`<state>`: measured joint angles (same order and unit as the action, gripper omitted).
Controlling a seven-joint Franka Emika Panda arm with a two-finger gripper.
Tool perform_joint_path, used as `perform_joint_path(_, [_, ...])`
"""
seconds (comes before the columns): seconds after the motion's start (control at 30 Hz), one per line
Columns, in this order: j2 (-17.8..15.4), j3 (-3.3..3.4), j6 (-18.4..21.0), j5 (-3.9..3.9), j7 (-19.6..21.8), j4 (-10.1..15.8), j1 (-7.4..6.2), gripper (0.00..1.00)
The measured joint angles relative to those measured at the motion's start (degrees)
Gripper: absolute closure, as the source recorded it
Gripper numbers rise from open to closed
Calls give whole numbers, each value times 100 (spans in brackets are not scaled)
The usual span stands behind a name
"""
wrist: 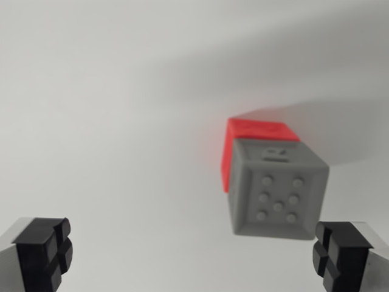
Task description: Destack cube
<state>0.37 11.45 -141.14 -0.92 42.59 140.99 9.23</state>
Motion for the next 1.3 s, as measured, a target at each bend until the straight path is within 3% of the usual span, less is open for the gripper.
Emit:
perform_joint_path(0.43, [208, 259, -590, -10, -250, 392, 246, 0])
perform_joint_path(0.57, [329, 312, -788, -77, -349, 467, 311, 0])
perform_joint_path(0.7, [588, 287, -1033, -212, -448, 468, 310, 0])
perform_joint_path(1.0, [1196, 175, -1588, -591, -715, 455, 336, 0])
perform_joint_path(1.17, [1443, 100, -1793, -753, -832, 427, 381, 0])
perform_joint_path(1.3, [1565, 51, -1899, -832, -897, 409, 411, 0])
